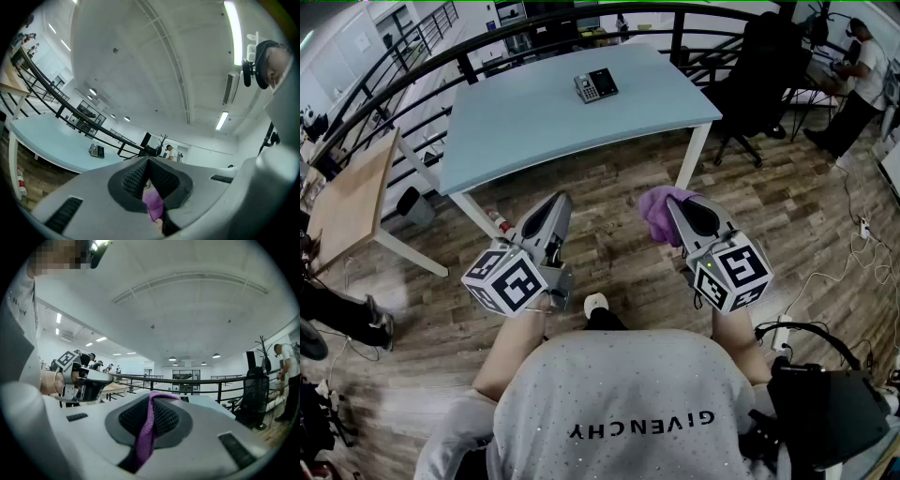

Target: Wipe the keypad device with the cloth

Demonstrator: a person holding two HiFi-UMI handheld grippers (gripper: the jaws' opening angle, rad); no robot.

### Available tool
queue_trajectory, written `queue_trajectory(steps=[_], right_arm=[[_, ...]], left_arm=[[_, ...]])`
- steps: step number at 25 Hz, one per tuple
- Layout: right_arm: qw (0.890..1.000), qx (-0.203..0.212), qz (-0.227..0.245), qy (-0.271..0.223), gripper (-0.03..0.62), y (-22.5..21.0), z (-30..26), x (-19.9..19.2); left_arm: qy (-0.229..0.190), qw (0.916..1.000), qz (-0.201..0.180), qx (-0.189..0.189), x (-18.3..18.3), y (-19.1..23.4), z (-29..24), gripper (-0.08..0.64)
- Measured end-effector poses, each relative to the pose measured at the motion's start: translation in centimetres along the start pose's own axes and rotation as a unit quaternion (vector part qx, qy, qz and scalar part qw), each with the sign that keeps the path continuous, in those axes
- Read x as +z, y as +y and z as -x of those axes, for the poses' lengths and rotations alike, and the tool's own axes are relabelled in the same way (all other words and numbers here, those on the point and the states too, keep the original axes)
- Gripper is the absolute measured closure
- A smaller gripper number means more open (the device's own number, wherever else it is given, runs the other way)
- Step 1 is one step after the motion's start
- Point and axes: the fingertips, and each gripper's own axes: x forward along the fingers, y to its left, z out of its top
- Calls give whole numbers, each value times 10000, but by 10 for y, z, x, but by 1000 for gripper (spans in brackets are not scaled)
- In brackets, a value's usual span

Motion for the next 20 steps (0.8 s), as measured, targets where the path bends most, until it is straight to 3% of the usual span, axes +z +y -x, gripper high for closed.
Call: queue_trajectory(steps=[12,20], right_arm=[[9999,28,-101,110,569,-11,-42,-10],[9986,-113,-515,-58,568,-54,-113,4]], left_arm=[[59,9999,112,42,2,39,-21,560],[4,9998,-213,-2,28,91,-74,560]])
